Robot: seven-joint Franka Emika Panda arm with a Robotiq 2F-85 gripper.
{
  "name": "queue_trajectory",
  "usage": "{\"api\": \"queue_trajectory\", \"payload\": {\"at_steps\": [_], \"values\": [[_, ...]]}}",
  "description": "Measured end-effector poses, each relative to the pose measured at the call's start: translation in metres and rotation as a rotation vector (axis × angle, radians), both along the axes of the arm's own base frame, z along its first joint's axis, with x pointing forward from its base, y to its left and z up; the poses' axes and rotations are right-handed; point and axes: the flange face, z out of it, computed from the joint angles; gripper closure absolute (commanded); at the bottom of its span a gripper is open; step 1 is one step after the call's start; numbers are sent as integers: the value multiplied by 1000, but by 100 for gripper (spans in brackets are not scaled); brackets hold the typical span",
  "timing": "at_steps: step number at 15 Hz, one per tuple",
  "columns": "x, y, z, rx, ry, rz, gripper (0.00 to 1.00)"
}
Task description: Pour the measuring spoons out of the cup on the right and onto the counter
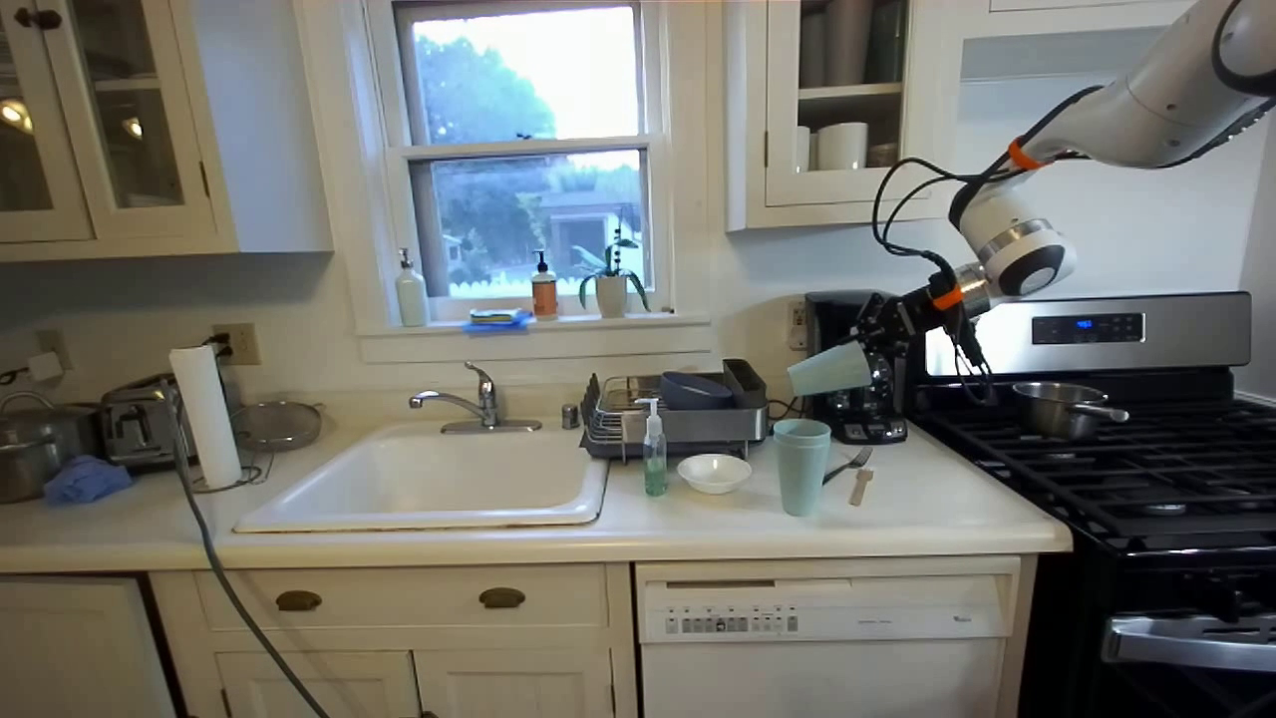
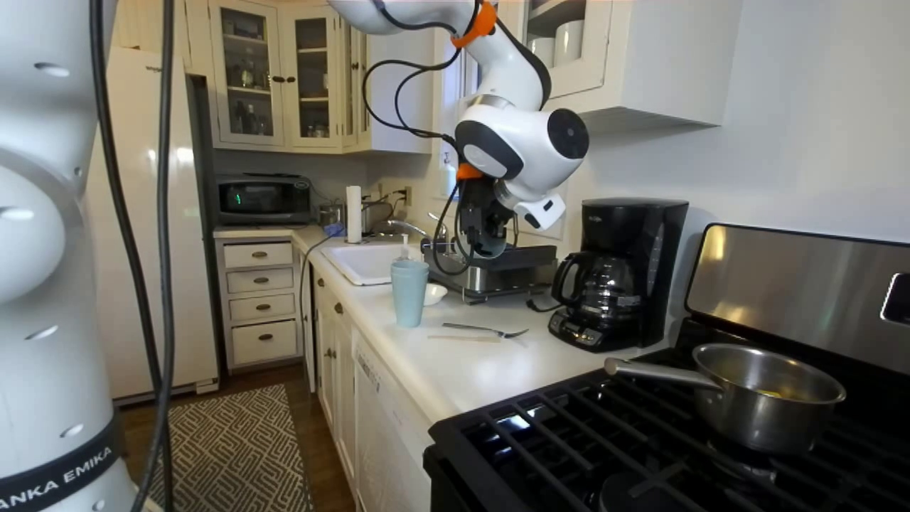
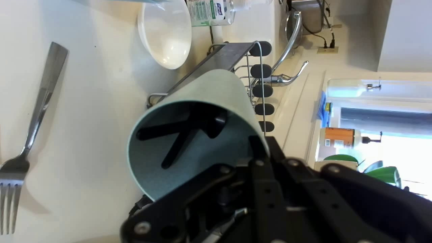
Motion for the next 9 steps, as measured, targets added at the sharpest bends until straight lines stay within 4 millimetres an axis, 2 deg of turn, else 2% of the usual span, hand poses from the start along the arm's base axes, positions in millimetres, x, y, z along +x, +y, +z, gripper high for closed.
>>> {"api": "queue_trajectory", "payload": {"at_steps": [3, 9], "values": [[1, 3, -13, 55, 8, 2, 99], [7, 0, -79, 236, -62, -74, 99]]}}
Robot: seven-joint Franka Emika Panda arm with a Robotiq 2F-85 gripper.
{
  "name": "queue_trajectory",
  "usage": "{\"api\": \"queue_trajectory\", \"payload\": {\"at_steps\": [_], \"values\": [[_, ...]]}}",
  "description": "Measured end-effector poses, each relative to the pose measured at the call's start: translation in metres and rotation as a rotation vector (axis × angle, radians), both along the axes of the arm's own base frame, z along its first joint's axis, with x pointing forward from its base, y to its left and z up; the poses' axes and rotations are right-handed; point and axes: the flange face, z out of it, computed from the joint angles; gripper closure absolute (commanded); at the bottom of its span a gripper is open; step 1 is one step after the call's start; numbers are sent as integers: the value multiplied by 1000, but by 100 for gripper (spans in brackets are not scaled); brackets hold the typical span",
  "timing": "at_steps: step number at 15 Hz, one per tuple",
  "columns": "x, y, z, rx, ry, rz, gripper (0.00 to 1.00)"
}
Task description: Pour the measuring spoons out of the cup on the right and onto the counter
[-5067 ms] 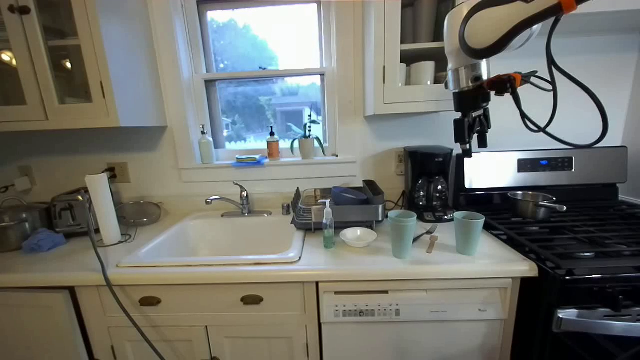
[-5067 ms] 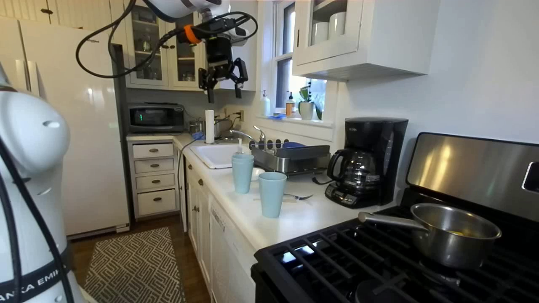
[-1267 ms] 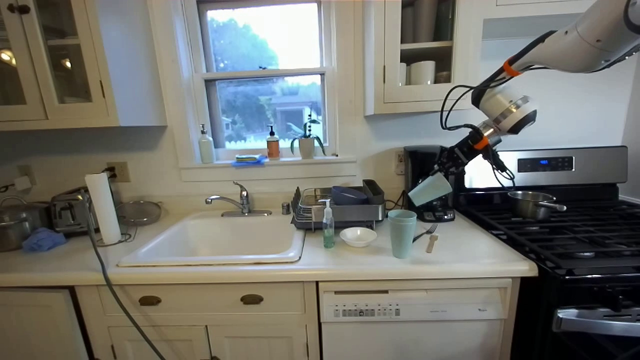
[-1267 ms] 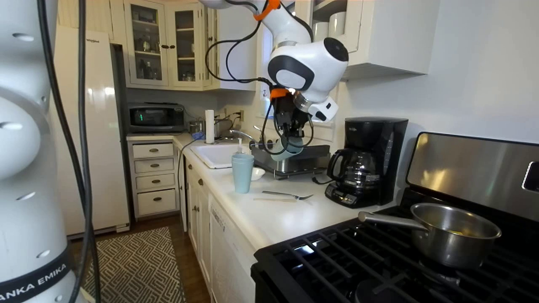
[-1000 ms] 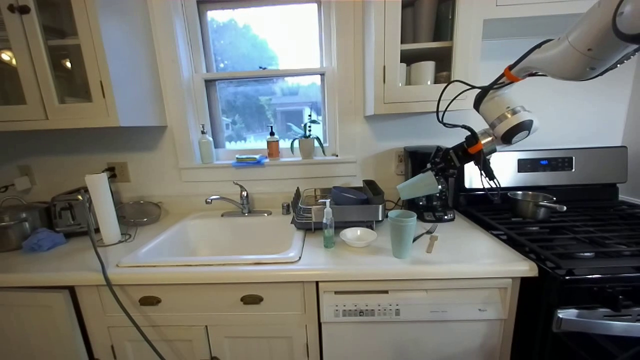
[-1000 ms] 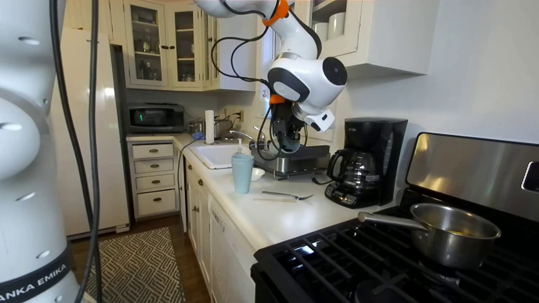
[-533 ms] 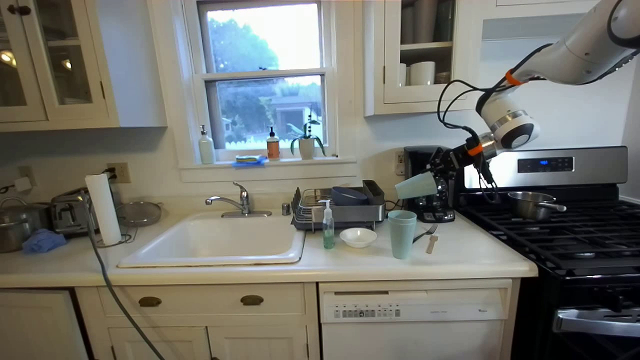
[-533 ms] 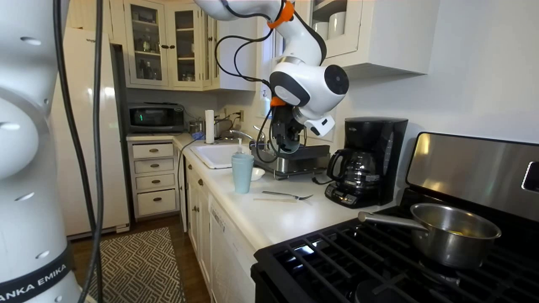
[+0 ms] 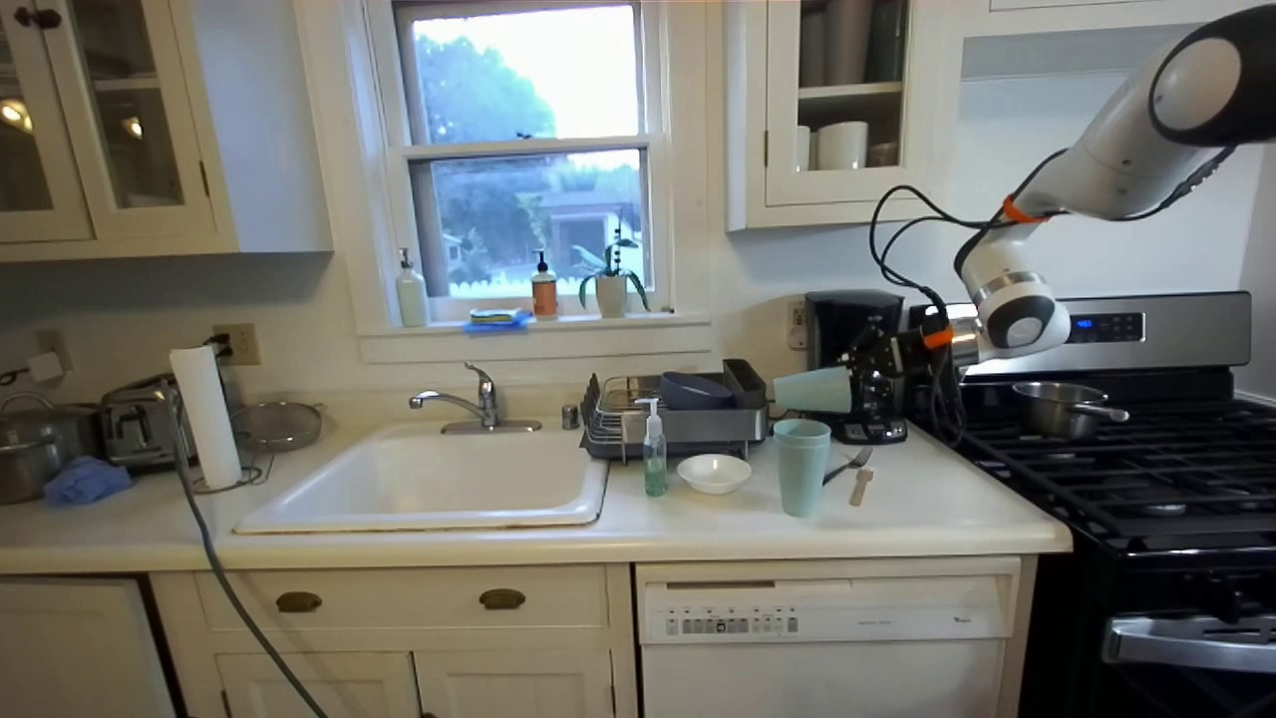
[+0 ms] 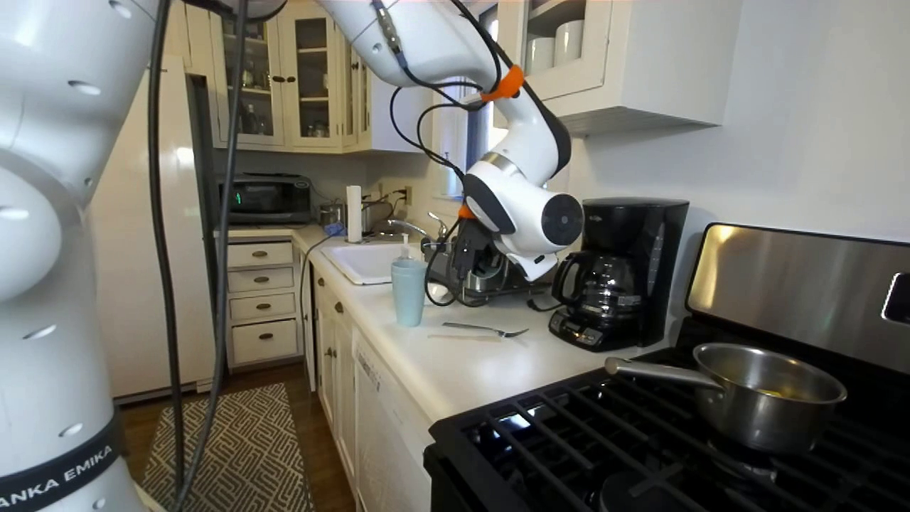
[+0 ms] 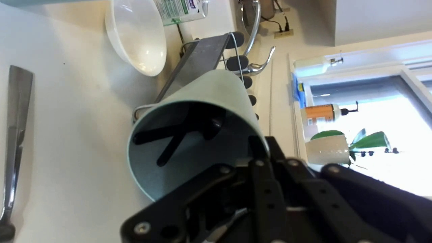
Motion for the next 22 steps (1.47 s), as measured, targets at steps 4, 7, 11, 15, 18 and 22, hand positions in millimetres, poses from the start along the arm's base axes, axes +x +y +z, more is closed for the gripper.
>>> {"api": "queue_trajectory", "payload": {"at_steps": [4, 7, 11, 15, 18, 22], "values": [[4, -4, -26, 111, -106, -67, 99], [7, -4, -34, 217, -175, -93, 99], [9, -3, -46, 295, -219, -93, 99], [11, 2, -59, 315, -224, -75, 99], [13, 6, -66, 314, -218, -67, 99], [15, 8, -70, 307, -221, -61, 99]]}}
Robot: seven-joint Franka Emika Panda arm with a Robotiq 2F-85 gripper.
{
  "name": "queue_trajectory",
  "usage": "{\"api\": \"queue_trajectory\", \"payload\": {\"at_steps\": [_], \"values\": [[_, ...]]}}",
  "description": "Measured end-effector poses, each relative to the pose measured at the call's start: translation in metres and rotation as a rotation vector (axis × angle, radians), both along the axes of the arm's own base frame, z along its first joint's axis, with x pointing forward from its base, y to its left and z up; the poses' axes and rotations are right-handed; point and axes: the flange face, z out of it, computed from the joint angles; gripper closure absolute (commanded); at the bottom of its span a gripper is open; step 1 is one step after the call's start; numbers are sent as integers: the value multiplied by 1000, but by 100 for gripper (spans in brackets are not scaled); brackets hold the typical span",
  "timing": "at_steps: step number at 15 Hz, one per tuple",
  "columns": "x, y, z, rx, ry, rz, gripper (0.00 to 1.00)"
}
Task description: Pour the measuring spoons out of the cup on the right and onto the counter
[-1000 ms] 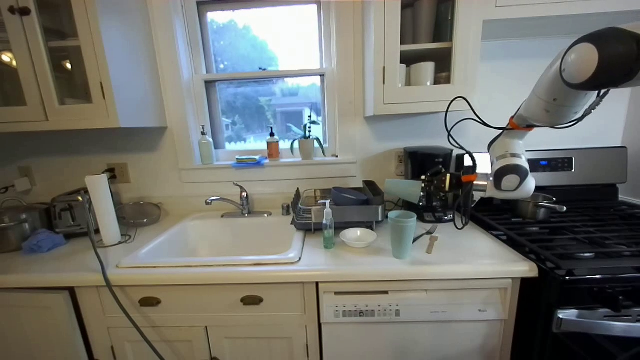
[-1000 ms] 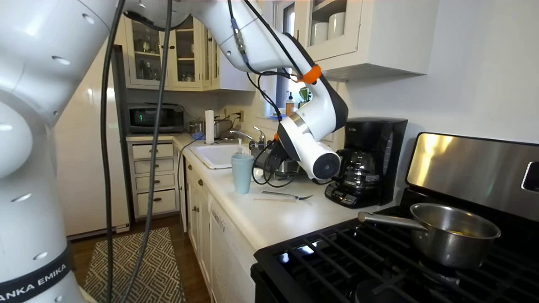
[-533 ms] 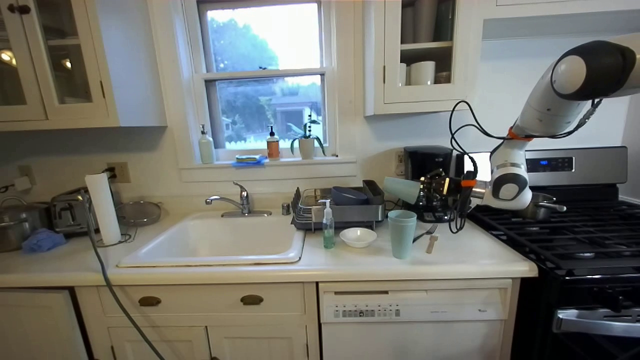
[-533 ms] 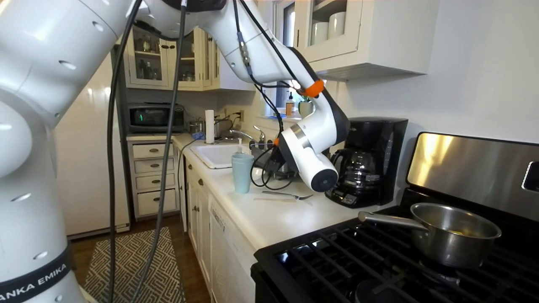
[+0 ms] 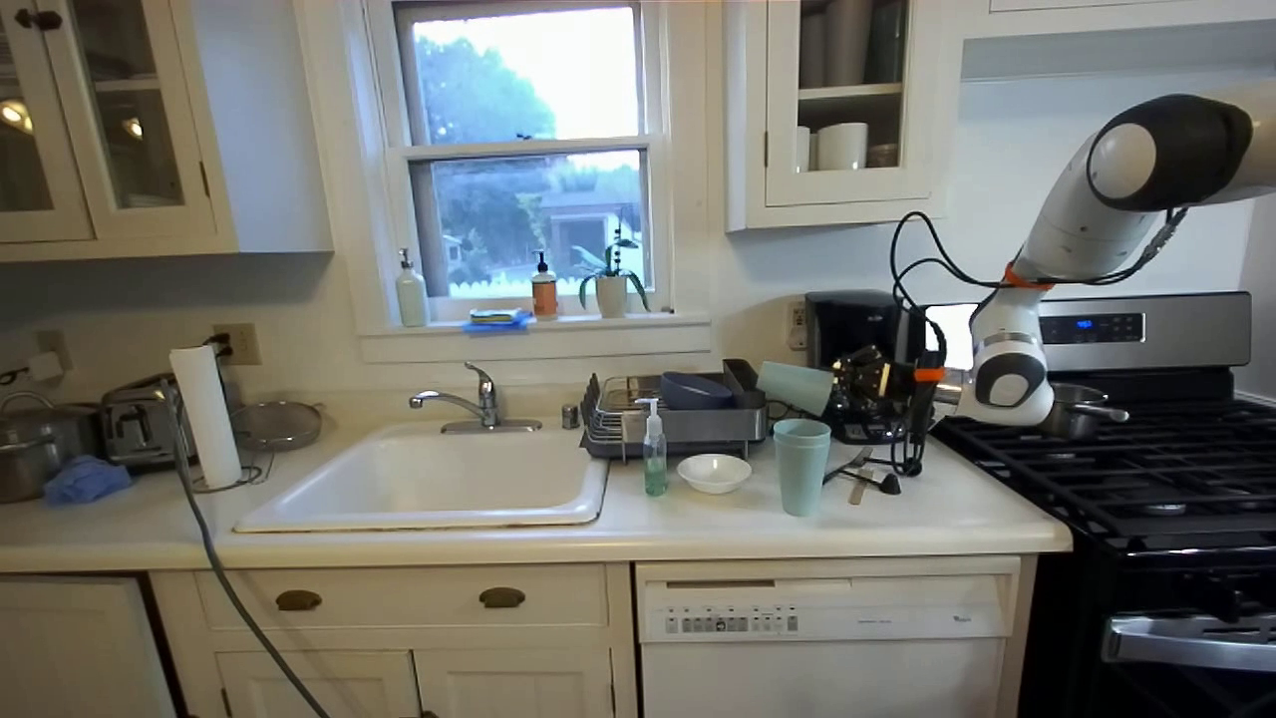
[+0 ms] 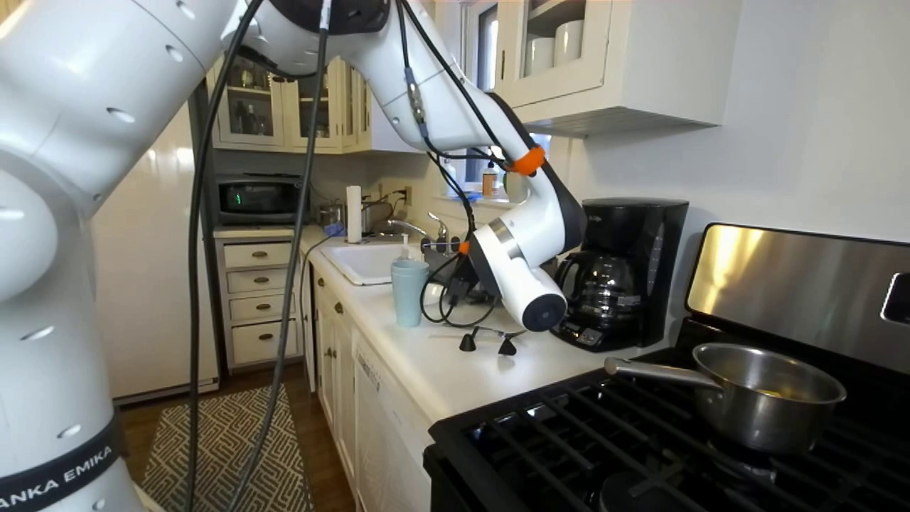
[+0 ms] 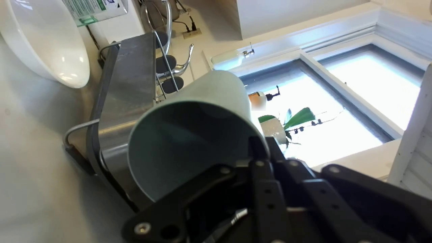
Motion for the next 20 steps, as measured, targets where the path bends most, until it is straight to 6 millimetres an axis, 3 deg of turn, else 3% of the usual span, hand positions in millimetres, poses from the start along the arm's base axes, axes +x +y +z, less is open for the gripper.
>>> {"api": "queue_trajectory", "payload": {"at_steps": [5, 11, 16, 20], "values": [[5, -7, 22, -72, -5, 23, 99], [-5, -31, 94, -369, 165, 34, 99], [-19, -17, 150, -617, 339, 94, 99], [-34, -1, 175, -810, 487, 108, 99]]}}
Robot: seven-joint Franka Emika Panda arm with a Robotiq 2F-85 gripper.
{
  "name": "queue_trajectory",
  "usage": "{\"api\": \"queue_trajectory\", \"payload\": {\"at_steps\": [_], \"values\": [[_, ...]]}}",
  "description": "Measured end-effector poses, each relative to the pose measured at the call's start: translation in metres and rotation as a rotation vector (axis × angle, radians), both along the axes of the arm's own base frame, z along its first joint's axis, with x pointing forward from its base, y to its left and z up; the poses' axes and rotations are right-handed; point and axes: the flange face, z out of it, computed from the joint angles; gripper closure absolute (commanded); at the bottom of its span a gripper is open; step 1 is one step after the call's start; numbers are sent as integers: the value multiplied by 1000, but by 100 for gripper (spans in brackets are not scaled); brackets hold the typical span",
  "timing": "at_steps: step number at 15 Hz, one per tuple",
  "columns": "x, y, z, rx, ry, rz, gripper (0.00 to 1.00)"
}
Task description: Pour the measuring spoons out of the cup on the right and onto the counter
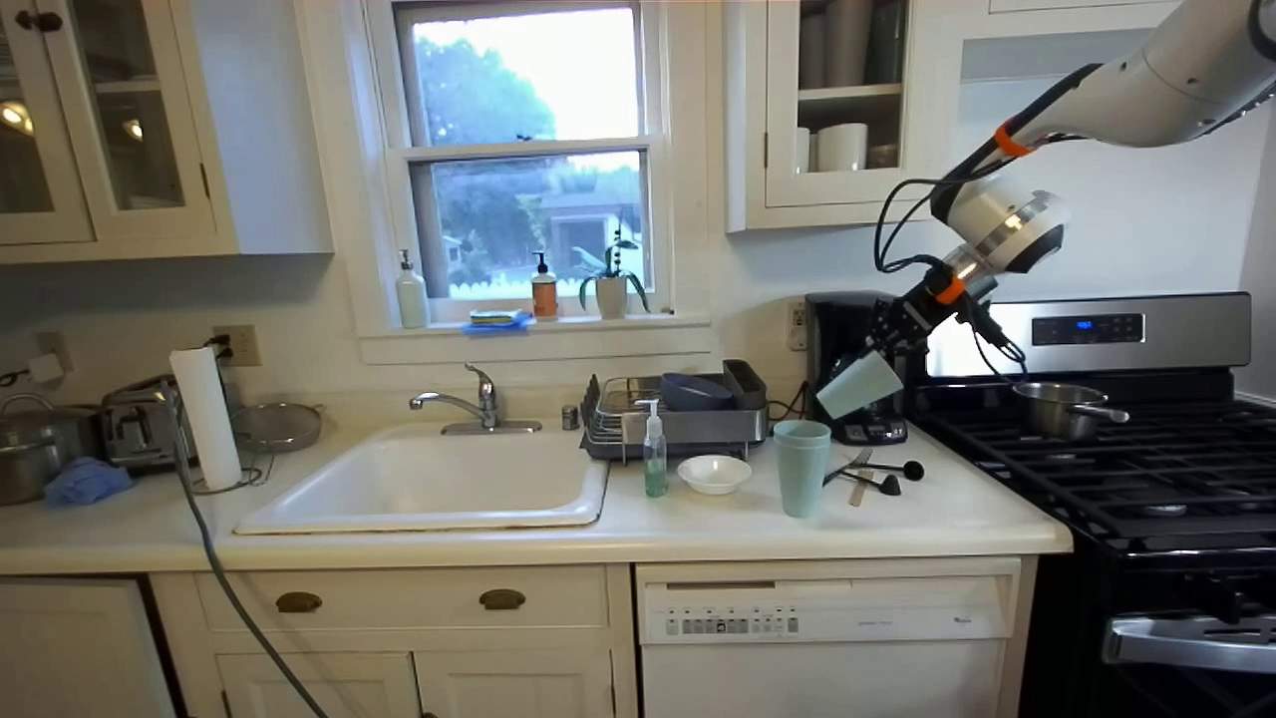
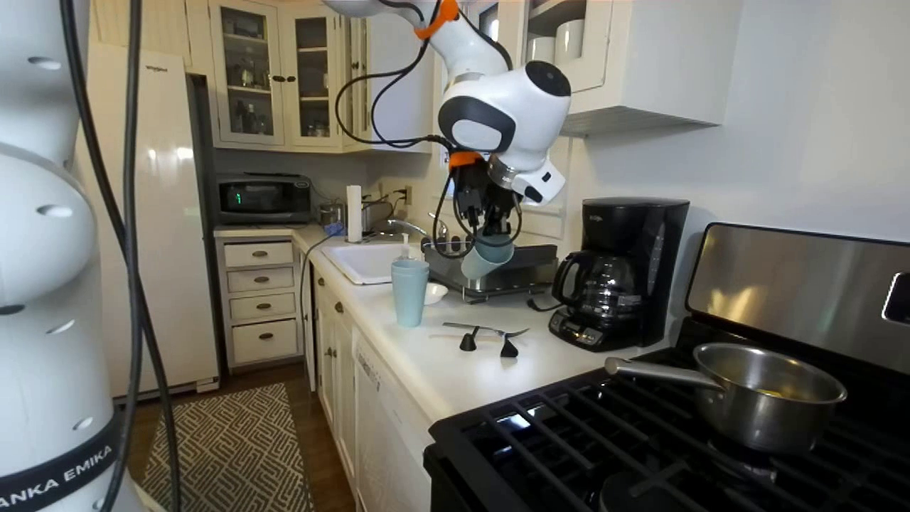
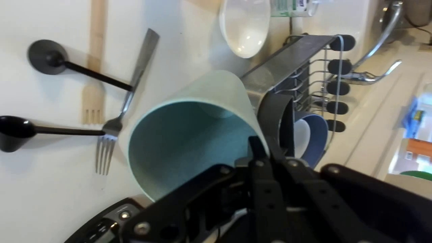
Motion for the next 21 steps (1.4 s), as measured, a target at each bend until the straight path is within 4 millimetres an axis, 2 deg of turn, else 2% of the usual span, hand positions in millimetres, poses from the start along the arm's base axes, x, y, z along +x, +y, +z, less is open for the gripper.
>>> {"api": "queue_trajectory", "payload": {"at_steps": [3, 7, 12, 16, 21], "values": [[-10, 14, 7, -139, 110, 2, 99], [-20, 30, -9, -300, 284, 27, 99], [-30, 29, -20, -500, 461, 28, 99], [-36, 31, -18, -556, 529, 51, 99], [-36, 39, -26, -553, 554, 76, 99]]}}
